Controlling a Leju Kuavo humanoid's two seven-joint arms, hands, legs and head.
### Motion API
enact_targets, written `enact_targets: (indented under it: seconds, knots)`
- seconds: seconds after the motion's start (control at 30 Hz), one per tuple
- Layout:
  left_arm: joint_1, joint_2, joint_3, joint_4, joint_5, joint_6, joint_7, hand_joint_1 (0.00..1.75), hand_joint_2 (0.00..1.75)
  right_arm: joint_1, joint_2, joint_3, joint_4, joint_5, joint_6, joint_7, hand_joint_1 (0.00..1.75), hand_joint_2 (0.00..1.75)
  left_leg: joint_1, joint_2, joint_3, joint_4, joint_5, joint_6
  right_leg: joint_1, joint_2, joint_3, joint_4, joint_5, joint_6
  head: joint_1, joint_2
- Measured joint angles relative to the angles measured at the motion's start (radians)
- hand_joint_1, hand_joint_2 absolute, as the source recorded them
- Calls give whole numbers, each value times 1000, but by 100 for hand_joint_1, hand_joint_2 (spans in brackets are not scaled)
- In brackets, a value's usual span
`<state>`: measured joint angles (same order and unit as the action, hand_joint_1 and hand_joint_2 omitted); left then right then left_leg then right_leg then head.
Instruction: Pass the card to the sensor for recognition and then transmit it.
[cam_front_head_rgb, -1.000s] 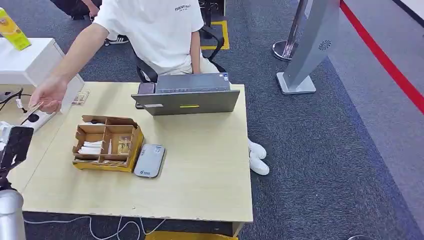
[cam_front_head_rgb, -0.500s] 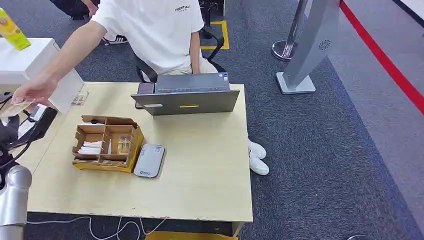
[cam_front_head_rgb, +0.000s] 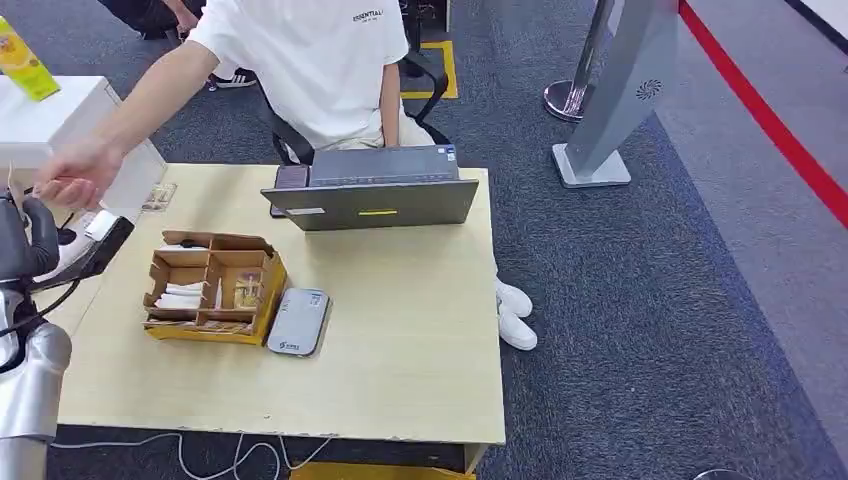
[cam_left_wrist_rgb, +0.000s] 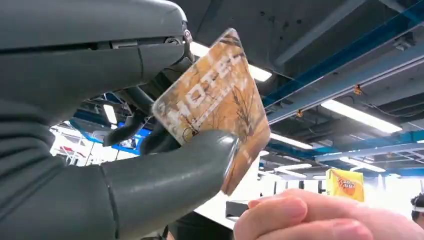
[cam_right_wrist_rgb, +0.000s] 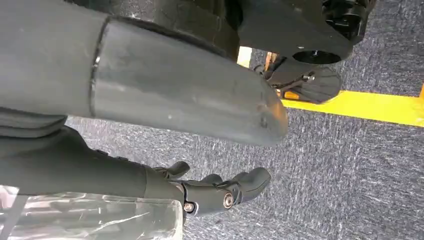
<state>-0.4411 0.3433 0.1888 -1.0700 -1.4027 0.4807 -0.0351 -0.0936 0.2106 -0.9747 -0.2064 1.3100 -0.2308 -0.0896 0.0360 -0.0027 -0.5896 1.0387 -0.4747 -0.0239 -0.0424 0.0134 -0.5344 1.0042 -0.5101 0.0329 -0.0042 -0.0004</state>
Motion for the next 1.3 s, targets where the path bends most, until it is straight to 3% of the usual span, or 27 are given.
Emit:
enact_targets:
  seconds: [0.27,0.47,0.6,1.07,1.3]
  knots:
    - [17,-24,-44,-10,20,1,-20,175,0,0,-2,0,0,-4,2,0,0,0,0,0,0,0,0,0,0,0,0,0,0,0,0,0]
    - [118,-104,-160,-194,-29,0,-16,175,0,0,-2,-1,0,-20,-6,14,0,0,-1,0,-1,1,0,0,0,0,0,-1,0,0,0,0]
    - [147,-133,-232,-278,-47,-6,0,175,0,0,-2,-2,0,-21,-6,15,0,0,-1,0,-2,1,0,0,0,0,-1,-1,1,1,0,0]
    - [194,-145,-257,-335,-30,-7,8,175,0,0,-2,-5,0,-21,-6,14,0,0,0,0,-2,1,0,0,0,0,-1,0,1,1,0,0]
    - [196,-144,-288,-335,-49,-170,29,175,0,0,-2,-15,0,-33,-7,12,0,0,0,0,-2,1,0,0,0,0,-1,0,1,1,0,0]
